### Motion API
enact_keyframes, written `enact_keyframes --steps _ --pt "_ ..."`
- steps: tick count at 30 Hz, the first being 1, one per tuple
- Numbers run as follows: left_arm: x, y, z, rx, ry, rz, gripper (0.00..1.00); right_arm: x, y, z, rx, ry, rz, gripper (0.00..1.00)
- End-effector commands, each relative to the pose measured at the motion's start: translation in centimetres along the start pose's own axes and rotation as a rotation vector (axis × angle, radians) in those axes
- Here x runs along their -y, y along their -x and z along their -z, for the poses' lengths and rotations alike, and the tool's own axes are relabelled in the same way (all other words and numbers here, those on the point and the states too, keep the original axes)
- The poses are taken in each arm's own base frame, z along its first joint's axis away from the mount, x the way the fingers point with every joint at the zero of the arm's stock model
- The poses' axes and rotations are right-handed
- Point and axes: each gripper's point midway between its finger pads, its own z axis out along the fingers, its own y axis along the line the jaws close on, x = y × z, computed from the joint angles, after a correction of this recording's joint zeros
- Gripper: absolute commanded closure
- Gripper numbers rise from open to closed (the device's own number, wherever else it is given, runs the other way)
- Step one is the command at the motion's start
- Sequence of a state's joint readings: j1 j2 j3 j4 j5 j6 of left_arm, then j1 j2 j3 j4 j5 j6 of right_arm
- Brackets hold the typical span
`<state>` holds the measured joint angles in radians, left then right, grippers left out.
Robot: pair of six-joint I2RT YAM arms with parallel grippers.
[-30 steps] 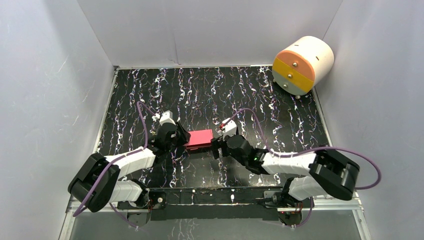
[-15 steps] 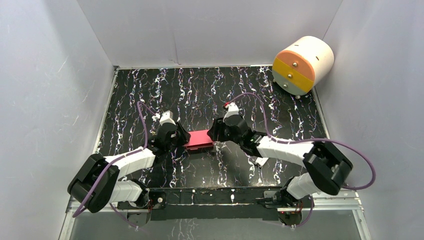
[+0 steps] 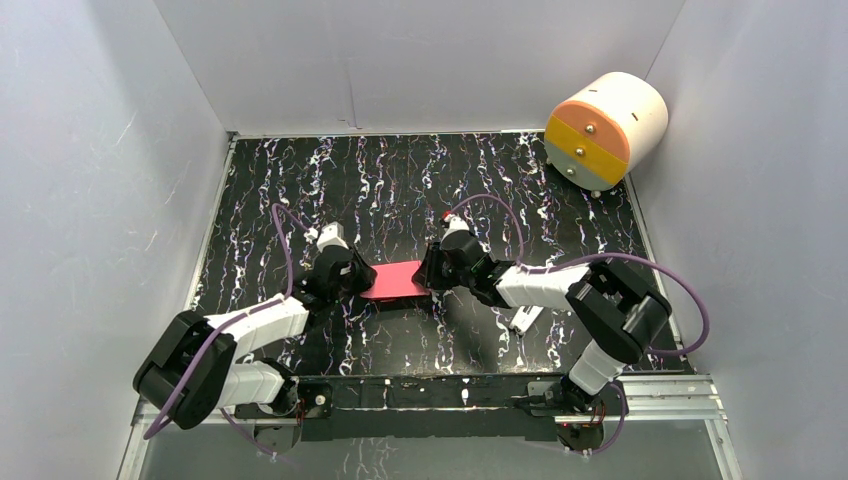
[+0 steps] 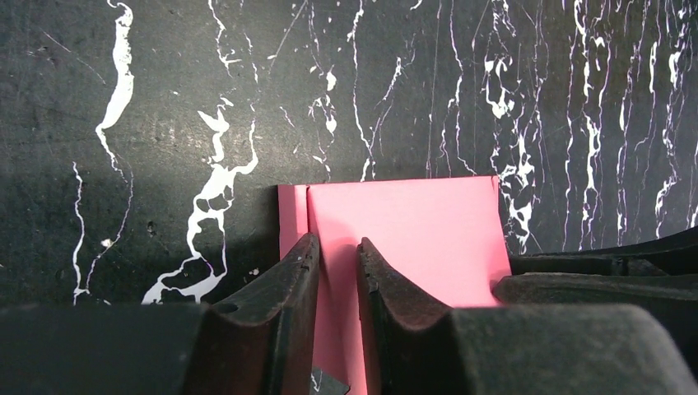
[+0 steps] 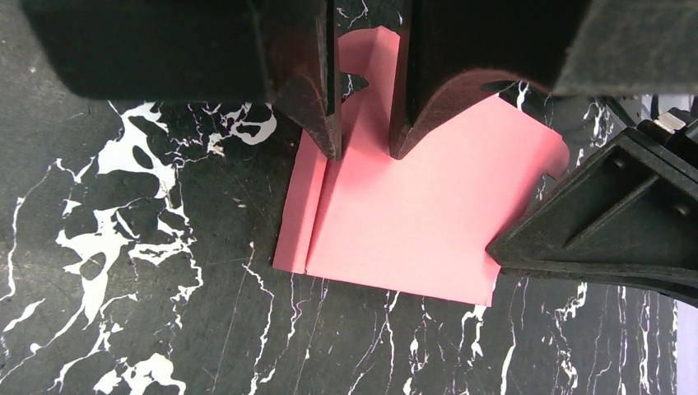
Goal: Fold the paper box
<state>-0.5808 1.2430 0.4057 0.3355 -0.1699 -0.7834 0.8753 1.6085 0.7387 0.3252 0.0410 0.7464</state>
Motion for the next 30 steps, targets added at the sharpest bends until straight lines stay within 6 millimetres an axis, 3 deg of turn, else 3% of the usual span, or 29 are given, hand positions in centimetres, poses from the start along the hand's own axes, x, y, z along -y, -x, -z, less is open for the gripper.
enact_keyframes --steps 1,6,12,18,22,25,30 --pt "2.0 -1.4 0.3 -0.093 -0.084 0.033 0.82 -3.1 0.2 -0.5 -0.003 0.141 -0.034 0.68" --pt "2.2 -2.0 0.2 -0.120 -0.093 0.043 0.81 -2.1 -0.3 -0.9 -0.002 0.108 -0.018 0.69" --pt "-0.4 -2.5 0.7 -0.111 -0.008 -0.027 0.75 1.2 -1.0 -1.2 0.009 -0.015 0.045 0.71" --pt "2.7 -3.4 1.9 -0.166 -0.167 0.113 0.76 2.5 -2.3 -1.9 -0.033 -0.042 0.083 0.79" --pt "2.0 -3.8 1.6 -0.180 -0.129 0.118 0.71 2.7 -2.4 -2.0 -0.039 -0.049 0.098 0.82" --pt "0.0 -2.3 1.7 -0.110 -0.016 0.060 0.62 3.3 -2.4 -1.8 -0.034 -0.075 0.119 0.83" --pt "-0.7 0.6 3.7 0.049 -0.002 0.094 0.51 4.1 -2.6 -1.6 -0.037 -0.103 0.145 0.84"
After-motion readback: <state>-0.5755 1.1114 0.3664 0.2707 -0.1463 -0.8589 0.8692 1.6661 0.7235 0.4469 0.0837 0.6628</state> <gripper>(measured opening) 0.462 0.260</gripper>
